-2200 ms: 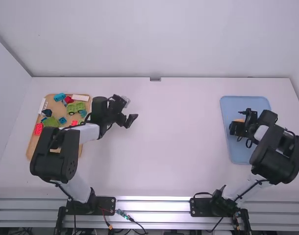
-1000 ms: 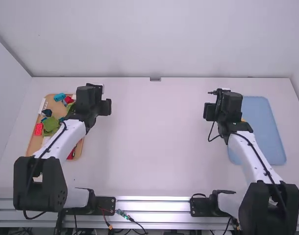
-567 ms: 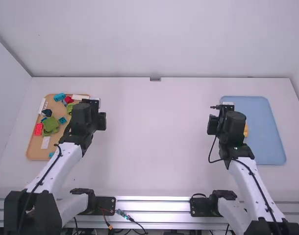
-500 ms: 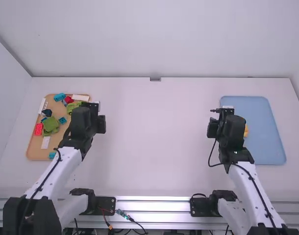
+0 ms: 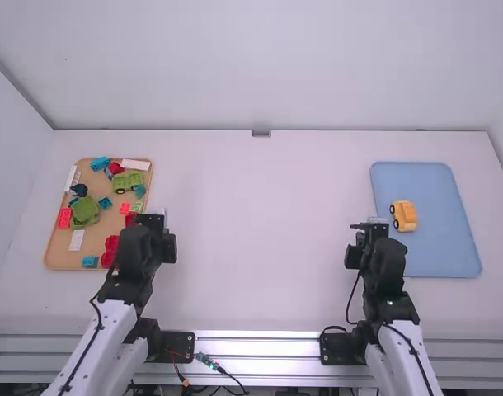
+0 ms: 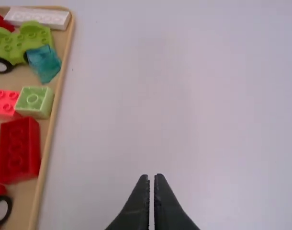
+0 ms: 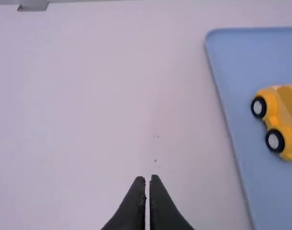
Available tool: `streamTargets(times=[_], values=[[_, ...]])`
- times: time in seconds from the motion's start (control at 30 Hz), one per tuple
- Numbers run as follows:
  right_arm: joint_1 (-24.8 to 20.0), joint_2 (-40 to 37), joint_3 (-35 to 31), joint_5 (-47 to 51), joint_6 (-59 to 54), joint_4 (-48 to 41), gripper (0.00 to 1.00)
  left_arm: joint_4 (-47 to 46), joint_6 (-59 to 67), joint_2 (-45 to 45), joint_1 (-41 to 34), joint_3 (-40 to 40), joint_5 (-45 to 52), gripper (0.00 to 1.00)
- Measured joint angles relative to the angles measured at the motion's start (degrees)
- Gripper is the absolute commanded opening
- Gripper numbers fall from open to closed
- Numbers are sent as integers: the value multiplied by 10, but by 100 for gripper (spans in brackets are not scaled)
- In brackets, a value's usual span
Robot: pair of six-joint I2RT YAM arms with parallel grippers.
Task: Assemble lego blocks to make yellow taxi
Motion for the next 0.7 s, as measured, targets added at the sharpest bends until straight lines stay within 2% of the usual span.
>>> streamTargets(times=[0.27,0.4,0.7], values=[[0,-89,-86,3,-1,-1,0,0,0,-96,0,-93,-1,0],[0,-127,-87,3,0,4,0,2,0,-137,0,-130,-2,0],[0,-208,-87,2,1,5,0,4,0,-227,0,-130,-2,0]])
